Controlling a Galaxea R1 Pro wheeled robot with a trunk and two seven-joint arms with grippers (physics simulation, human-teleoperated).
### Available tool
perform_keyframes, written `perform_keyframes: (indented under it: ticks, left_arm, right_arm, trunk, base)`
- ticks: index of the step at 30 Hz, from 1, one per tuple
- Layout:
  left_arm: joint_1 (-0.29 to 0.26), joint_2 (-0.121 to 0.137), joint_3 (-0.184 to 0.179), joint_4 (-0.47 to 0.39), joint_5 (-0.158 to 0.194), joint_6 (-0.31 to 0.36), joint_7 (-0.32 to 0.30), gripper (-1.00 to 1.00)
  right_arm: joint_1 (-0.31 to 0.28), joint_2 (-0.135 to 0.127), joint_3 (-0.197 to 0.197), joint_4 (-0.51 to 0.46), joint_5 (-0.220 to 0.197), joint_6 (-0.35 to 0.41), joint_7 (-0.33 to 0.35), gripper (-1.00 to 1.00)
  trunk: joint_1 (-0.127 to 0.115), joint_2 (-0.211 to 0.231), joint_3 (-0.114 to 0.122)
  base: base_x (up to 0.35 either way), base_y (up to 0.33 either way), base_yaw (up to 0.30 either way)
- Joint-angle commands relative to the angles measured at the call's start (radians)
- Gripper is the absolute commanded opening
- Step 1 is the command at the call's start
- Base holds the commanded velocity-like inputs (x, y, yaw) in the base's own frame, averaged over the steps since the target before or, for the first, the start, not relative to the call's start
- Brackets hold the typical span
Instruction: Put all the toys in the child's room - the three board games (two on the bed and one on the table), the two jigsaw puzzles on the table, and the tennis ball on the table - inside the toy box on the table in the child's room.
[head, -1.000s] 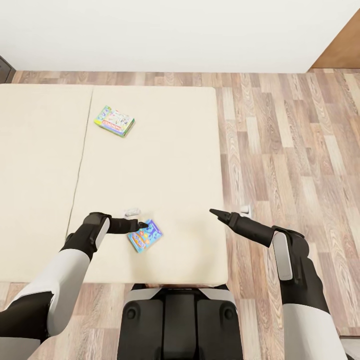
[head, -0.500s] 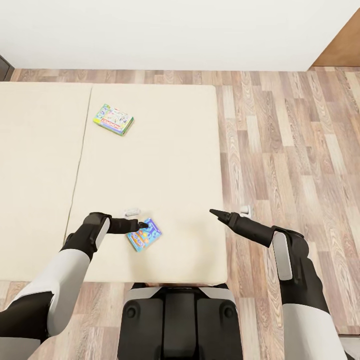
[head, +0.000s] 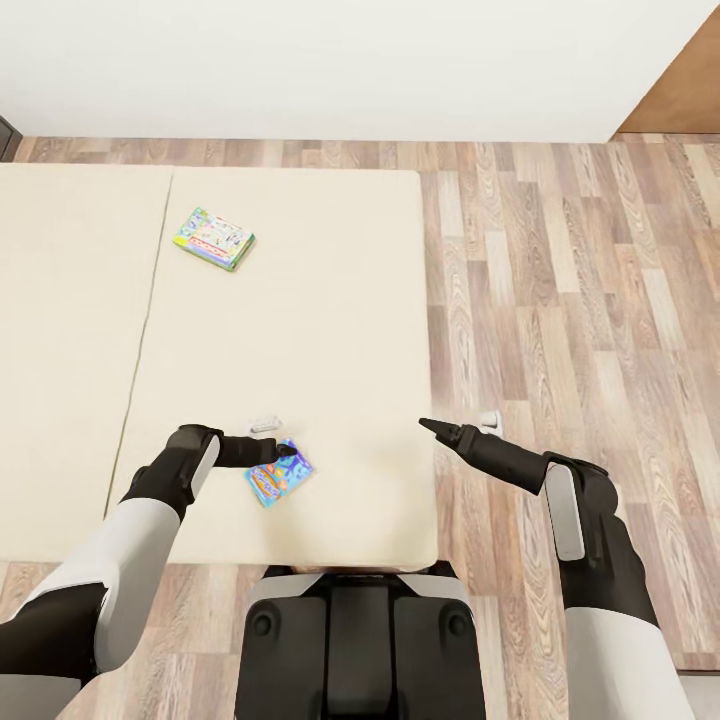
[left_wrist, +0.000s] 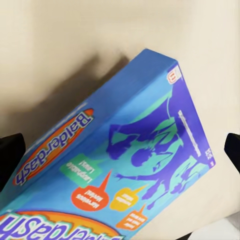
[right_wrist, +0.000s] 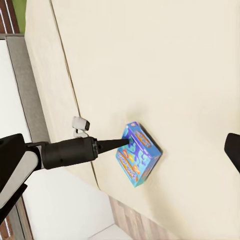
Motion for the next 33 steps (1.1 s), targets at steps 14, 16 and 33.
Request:
perform_keyframes:
  ticks: [14, 16, 33]
  left_arm:
    - [-0.001, -0.001, 0.005, -0.001, -0.010, 0.005, -0.009, 1.00]
    - [0.000, -0.001, 0.005, -0.001, -0.010, 0.006, -0.009, 1.00]
    - [0.000, 0.001, 0.007, -0.001, -0.010, 0.007, -0.009, 1.00]
  right_arm:
    - [-0.001, 0.001, -0.003, 0.000, 0.006, 0.004, 0.008, 1.00]
    - [-0.001, 0.001, -0.003, 0.000, 0.005, 0.004, 0.008, 1.00]
    - [-0.001, -0.001, -0.003, 0.001, 0.006, 0.004, 0.008, 1.00]
  trunk:
    - [0.001, -0.002, -0.001]
    - [0.001, -0.002, -0.001]
    - [0.001, -0.002, -0.001]
  base:
    - [0.000, -0.190, 0.000]
    - [0.000, -0.296, 0.000]
    - [0.000, -0.132, 0.000]
